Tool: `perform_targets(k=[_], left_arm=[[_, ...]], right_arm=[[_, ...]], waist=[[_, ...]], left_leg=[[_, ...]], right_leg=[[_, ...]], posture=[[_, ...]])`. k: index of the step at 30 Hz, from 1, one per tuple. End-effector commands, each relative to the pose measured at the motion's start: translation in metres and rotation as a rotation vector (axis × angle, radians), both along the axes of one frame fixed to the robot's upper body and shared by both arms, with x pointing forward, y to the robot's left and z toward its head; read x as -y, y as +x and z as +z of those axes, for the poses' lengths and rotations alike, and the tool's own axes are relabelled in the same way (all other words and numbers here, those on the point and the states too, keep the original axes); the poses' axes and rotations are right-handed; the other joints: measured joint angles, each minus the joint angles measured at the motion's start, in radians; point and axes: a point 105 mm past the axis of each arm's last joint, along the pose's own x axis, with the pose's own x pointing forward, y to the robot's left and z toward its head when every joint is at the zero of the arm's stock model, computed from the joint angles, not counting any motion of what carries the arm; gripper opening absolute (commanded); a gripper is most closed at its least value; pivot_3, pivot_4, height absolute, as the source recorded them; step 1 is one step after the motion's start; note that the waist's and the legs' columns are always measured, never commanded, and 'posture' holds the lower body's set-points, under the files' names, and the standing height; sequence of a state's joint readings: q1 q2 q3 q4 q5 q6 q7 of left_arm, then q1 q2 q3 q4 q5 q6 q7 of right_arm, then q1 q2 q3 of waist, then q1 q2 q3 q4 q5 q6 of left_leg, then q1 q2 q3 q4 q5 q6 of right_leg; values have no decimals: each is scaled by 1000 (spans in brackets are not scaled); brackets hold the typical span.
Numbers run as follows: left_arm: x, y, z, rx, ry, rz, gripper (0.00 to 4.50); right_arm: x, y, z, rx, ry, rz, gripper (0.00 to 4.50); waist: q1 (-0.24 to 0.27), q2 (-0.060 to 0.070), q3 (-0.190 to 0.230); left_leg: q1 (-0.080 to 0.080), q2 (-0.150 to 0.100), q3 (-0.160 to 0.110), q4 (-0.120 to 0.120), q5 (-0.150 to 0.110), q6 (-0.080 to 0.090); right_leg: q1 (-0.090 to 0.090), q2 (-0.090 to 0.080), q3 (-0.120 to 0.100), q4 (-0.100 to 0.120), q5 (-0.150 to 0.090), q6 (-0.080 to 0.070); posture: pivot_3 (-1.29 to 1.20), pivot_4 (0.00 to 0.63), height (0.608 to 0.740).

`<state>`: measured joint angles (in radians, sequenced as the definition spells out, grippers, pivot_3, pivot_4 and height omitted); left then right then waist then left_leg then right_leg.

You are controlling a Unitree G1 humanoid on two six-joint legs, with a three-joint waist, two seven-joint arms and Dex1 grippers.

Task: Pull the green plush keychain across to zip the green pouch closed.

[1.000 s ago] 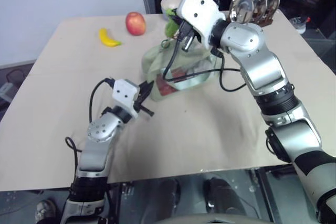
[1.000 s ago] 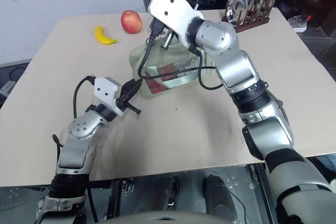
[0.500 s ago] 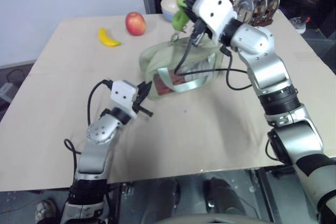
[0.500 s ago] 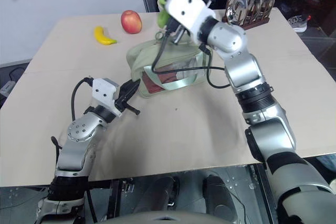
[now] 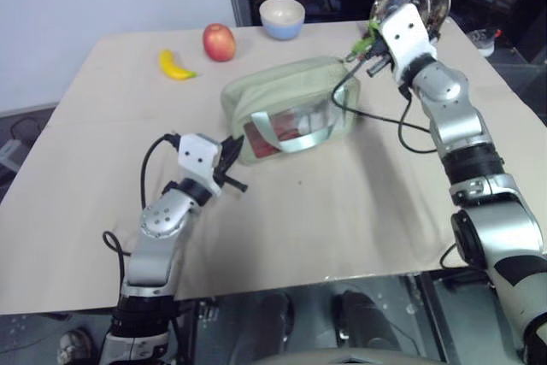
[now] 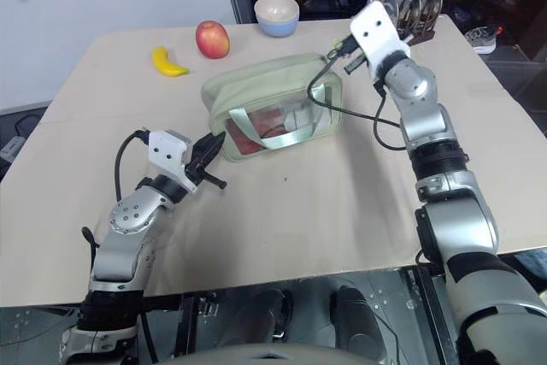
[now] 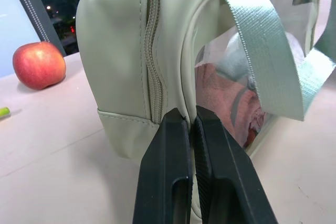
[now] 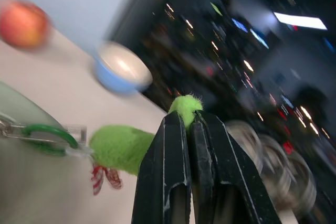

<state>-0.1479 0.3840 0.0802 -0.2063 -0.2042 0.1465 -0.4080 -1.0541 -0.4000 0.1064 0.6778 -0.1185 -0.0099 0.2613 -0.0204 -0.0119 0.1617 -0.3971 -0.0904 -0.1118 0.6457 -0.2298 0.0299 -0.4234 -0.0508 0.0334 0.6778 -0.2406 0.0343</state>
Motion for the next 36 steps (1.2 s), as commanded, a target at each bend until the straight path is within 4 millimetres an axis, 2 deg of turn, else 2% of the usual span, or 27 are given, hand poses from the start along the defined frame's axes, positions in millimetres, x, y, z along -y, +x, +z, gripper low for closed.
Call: perform_targets(k=[1, 5, 6, 9, 11, 13, 15, 21, 25, 28, 32, 33, 34, 35, 36], left_arm=[[-28, 2, -18, -92, -48, 118, 0], [-34, 3, -17, -101, -88, 145, 0], [-35, 4, -17, -104, -96, 149, 0], [-35, 5, -17, -107, -116, 150, 0], [-35, 6, -16, -108, -131, 155, 0], [-36, 6, -15, -107, -130, 157, 0], [-38, 6, -14, -105, -127, 165, 0], [-42, 5, -13, -107, -122, 174, 0], [-38, 5, -13, -105, -127, 163, 0], [-32, 6, -9, -94, -143, 137, 0], [-10, -2, 6, -75, -251, -41, 0], [-9, -5, 12, -60, -272, -69, 0], [-9, -7, 15, -51, -279, -82, 0], [-10, -8, 19, -33, -268, -88, 0], [-11, -9, 21, -23, -262, -91, 344]], right_arm=[[46, 5, -8, -12, 65, -166, 25], [45, 6, -53, -129, 48, -169, 25], [42, 6, -62, -151, 45, -160, 25], [25, 4, -108, -258, 0, -119, 25], [21, 0, -135, -316, -37, -128, 25], [24, -1, -151, -335, -96, -163, 25], [33, -2, -160, -340, -151, -213, 25], [48, -3, -167, -321, -300, -271, 25], [42, -8, -180, -303, -474, -218, 25], [33, -8, -178, -255, -540, -168, 25], [29, -4, -155, -250, -298, -136, 25], [25, -4, -147, -263, -218, -84, 25], [21, -5, -139, -267, -161, -38, 525], [17, -7, -128, -269, -83, 25, 662], [13, -11, -119, -268, -27, 76, 975]], waist=[[0, 0, 0], [-1, 0, 0], [-4, 0, 0], [-18, 0, 0], [-22, 0, 0], [-22, 0, 0], [-22, 0, -1], [-22, 0, -3], [-22, 0, -5], [-22, 0, -5], [-21, 0, -5], [-21, 0, -5], [-21, 0, -5], [-20, 0, -4], [-19, -1, -4]], left_leg=[[0, 1, 0, 0, 0, 0], [1, 1, 1, 0, 0, 0], [1, 1, 2, 0, 0, 0], [2, 2, 3, 0, 0, 0], [5, 3, 5, -1, 0, 0], [15, 4, 6, -4, -3, 5], [17, 4, 7, -5, -3, 5], [19, 5, 9, -5, -3, 5], [19, 5, 9, -5, -3, 5], [19, 5, 9, -5, -3, 5], [19, 5, 9, -5, -3, 5], [18, 5, 9, -5, -3, 5], [18, 5, 8, -5, -3, 5], [17, 5, 8, -5, -3, 5], [16, 5, 7, -5, -3, 5]], right_leg=[[0, 0, 0, 0, 0, 0], [1, 1, 1, 0, 0, 0], [1, 1, 2, 0, 0, 0], [1, 2, 3, 0, 0, 0], [3, 3, 4, 0, 0, 0], [11, 4, 5, 0, 0, 0], [13, 4, 6, 0, 0, 0], [14, 5, 6, 0, 0, 0], [14, 5, 7, 0, 0, 0], [14, 5, 7, 0, 0, 0], [14, 5, 7, -1, 0, 0], [14, 5, 7, -1, 0, 0], [14, 5, 7, -2, 0, 0], [14, 5, 7, -3, 0, 0], [14, 5, 7, -5, 0, 0]], posture=[[0, 150, 740], [0, 150, 740], [0, 150, 740], [0, 150, 740], [0, 150, 740], [0, 150, 740], [0, 150, 740], [0, 150, 740], [0, 150, 740], [0, 150, 740], [0, 150, 740], [0, 150, 740], [0, 150, 740], [0, 150, 740], [0, 150, 740]])
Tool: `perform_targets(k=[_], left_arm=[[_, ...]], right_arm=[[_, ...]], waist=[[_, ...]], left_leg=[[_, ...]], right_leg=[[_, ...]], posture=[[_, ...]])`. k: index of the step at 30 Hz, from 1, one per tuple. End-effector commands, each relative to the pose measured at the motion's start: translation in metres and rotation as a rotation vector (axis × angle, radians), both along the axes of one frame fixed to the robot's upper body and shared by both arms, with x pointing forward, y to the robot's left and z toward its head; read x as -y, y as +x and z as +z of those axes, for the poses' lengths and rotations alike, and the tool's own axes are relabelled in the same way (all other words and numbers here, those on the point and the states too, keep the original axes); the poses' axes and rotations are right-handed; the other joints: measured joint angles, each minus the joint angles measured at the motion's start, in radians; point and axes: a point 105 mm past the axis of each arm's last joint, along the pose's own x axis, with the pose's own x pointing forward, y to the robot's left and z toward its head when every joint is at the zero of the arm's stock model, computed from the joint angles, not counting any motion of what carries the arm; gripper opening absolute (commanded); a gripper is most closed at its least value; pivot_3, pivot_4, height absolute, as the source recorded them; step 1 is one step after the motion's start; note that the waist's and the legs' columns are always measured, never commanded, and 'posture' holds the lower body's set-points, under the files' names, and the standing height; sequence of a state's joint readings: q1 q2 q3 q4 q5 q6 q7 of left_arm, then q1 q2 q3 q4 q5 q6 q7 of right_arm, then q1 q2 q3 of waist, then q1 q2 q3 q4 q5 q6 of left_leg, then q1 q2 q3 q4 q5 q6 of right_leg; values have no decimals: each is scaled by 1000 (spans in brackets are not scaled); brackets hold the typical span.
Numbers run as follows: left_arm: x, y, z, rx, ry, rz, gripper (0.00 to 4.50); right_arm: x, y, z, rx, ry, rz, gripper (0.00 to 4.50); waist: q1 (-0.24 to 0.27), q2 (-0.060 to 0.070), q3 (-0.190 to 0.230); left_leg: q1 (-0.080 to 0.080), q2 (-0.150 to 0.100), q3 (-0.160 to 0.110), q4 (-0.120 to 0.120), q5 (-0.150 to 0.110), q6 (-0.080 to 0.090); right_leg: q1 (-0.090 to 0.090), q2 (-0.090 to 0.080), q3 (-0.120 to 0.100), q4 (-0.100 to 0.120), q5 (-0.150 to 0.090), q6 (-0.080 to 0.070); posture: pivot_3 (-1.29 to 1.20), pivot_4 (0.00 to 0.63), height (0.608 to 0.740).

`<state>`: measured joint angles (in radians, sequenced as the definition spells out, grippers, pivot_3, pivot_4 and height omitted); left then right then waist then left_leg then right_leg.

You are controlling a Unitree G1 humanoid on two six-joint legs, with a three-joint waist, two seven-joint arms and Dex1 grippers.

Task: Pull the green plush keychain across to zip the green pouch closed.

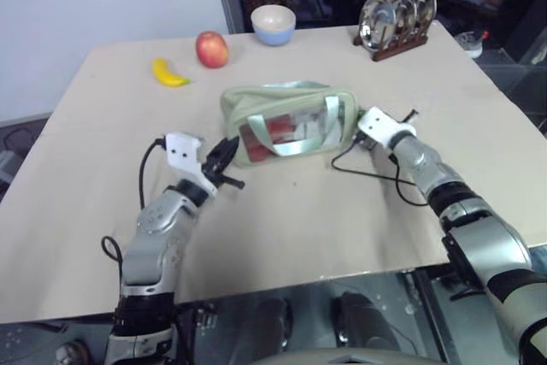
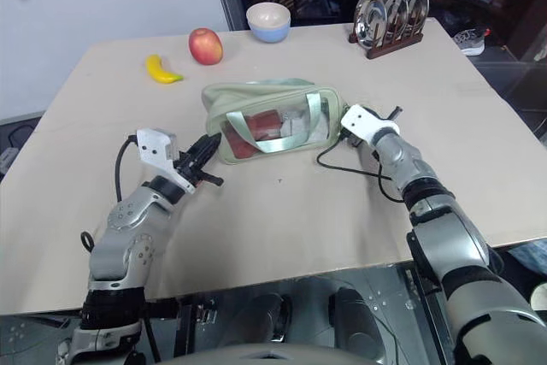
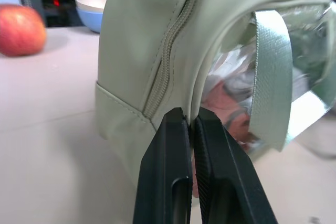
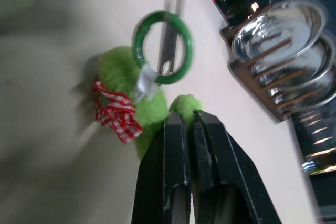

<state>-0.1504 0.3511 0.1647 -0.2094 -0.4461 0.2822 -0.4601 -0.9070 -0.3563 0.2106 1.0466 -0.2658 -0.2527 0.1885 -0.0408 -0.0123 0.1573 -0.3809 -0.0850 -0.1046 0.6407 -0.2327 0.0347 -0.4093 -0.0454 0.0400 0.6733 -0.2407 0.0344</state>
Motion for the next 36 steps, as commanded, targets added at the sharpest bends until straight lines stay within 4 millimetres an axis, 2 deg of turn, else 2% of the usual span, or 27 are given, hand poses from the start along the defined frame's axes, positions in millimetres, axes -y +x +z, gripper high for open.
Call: perform_targets(k=[1, 3, 7, 8, 9, 10, 16, 19, 23, 31, 36], left_arm=[[-5, -9, 24, 86, -10, -36, 716], [-4, -14, 28, 89, -10, -75, 1390], [-4, -26, 31, 87, 6, -122, 3295], [-3, -31, 29, 66, 5, -146, 3859], [-2, -36, 27, 52, 10, -173, 4312], [-1, -43, 26, 47, 21, -198, 4477], [-18, -67, 8, -19, 87, -163, 4477], [-27, -75, 9, -22, 76, -123, 4477], [-40, -84, 14, -19, 84, -80, 4477], [-55, -88, 20, -36, 124, -57, 4477], [-55, -86, 29, 2, 106, -52, 4477]], right_arm=[[-2, -10, 34, -18, 223, 125, 1400], [-4, -25, 47, -39, 290, 198, 2321], [3, -57, 56, -107, 334, 280, 4221], [5, -66, 56, -130, 336, 302, 4500], [8, -75, 55, -156, 333, 326, 4500], [11, -85, 55, -183, 335, 352, 4500], [34, -117, 64, -226, 345, 371, 4500], [36, -137, 69, -259, 336, 401, 4500], [37, -164, 61, -311, 299, 396, 4500], [44, -177, 47, -315, 291, 305, 4500], [44, -178, 56, -268, 332, 299, 4500]], waist=[[1, 0, 1], [2, 0, 1], [6, 1, 1], [6, 1, 1], [8, 1, 1], [10, 1, 1], [12, 2, 2], [27, 2, 2], [42, 2, 2], [56, 2, 2], [55, 2, 2]], left_leg=[[-2, 0, -1, 0, 0, 0], [-4, 0, -2, 0, 0, 0], [-8, 0, -4, -4, -1, 1], [-8, 0, -4, -4, -1, 2], [-8, 1, -4, -5, -2, 2], [-9, 1, -4, -5, -2, 2], [-12, 1, -4, -5, -4, 4], [-13, 1, -4, -5, -4, 4], [-14, 1, -7, -4, -4, 4], [-16, 1, -8, -2, -4, 4], [-16, 1, -8, -2, -4, 4]], right_leg=[[0, 0, -1, -2, 0, 0], [-2, 0, -2, -3, 0, 0], [-5, -1, -3, -10, 0, 0], [-5, -1, -3, -11, 0, 0], [-5, -1, -3, -11, 0, 0], [-5, -1, -3, -13, 0, 0], [-7, -2, -4, -15, 0, 0], [-7, -3, -5, -15, 0, 0], [-6, -3, -9, -17, 0, 0], [-6, -4, -10, -18, -1, 0], [-6, -4, -11, -18, -1, 0]], posture=[[0, 150, 740], [0, 150, 740], [0, 150, 740], [0, 150, 740], [0, 150, 740], [0, 150, 740], [0, 150, 740], [0, 150, 740], [0, 150, 740], [0, 150, 740], [0, 150, 740]])
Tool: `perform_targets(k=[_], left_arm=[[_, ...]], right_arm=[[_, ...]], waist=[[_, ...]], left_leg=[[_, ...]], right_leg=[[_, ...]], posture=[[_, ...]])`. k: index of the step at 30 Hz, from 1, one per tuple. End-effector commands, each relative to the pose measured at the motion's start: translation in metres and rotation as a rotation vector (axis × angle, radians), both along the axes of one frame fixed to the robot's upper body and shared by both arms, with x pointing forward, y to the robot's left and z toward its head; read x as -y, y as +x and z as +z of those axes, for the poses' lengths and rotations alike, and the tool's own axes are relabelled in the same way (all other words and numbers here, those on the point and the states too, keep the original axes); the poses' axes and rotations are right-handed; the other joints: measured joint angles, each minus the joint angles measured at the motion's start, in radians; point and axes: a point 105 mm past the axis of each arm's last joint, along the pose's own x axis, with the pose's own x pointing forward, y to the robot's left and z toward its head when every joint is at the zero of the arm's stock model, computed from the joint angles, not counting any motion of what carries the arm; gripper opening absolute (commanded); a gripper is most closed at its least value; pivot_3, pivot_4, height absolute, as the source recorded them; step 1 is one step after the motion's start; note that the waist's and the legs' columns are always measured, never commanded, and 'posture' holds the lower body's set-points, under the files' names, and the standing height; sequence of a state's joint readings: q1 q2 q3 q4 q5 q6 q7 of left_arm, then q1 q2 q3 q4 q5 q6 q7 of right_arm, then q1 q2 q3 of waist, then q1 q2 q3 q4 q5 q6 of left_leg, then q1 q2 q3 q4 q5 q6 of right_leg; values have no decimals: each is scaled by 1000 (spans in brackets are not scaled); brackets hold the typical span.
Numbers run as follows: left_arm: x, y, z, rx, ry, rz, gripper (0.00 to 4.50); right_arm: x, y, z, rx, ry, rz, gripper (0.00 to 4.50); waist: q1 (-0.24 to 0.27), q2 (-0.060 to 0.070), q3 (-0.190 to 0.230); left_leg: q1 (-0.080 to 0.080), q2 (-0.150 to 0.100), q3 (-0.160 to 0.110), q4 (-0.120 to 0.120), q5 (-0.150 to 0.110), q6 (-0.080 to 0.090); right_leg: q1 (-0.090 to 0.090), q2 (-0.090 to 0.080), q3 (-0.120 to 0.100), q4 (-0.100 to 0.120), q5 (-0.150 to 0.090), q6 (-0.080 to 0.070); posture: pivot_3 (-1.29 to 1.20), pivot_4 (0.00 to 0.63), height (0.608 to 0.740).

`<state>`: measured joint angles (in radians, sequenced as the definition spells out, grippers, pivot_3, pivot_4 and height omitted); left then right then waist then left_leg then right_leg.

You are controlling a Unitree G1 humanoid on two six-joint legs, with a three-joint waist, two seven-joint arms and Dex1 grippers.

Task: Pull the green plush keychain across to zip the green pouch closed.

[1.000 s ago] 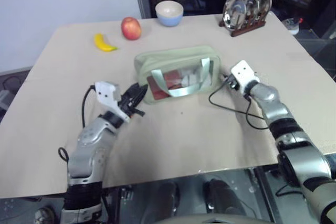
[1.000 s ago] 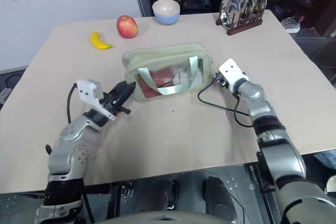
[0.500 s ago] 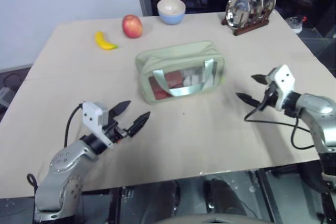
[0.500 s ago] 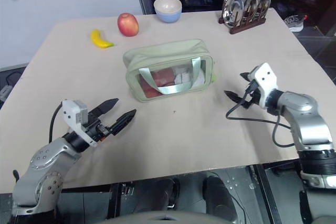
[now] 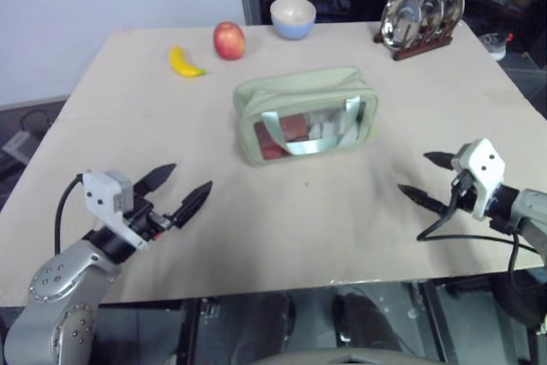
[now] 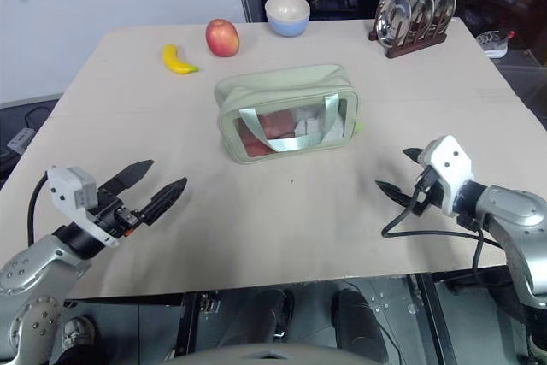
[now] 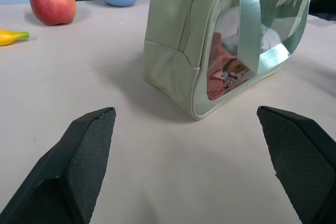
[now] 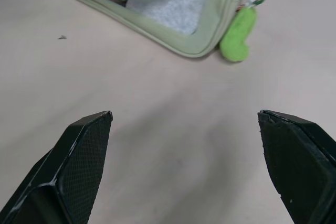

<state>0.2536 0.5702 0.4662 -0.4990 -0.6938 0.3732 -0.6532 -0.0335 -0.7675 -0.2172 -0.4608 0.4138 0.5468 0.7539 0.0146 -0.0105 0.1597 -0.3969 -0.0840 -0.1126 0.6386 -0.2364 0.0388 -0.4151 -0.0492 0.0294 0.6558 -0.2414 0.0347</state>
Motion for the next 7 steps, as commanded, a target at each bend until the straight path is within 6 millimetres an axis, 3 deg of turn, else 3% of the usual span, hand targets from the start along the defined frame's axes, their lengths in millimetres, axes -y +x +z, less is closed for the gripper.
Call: perform_targets(k=[1, 7], left_arm=[[1, -1, 20, 80, 1, -3, 4477], [2, 1, 24, 97, -1, -4, 4477]], right_arm=[[-2, -2, 24, 93, 44, -7, 4500], [-5, -2, 33, 124, 73, 0, 4500]], waist=[[0, 0, 0], [0, 0, 0]], left_leg=[[0, 0, 0, 0, 0, 0], [0, 0, 0, 0, 0, 0]], right_leg=[[0, 0, 0, 0, 0, 0], [0, 0, 0, 0, 0, 0]], posture=[[0, 150, 740], [0, 150, 740]])
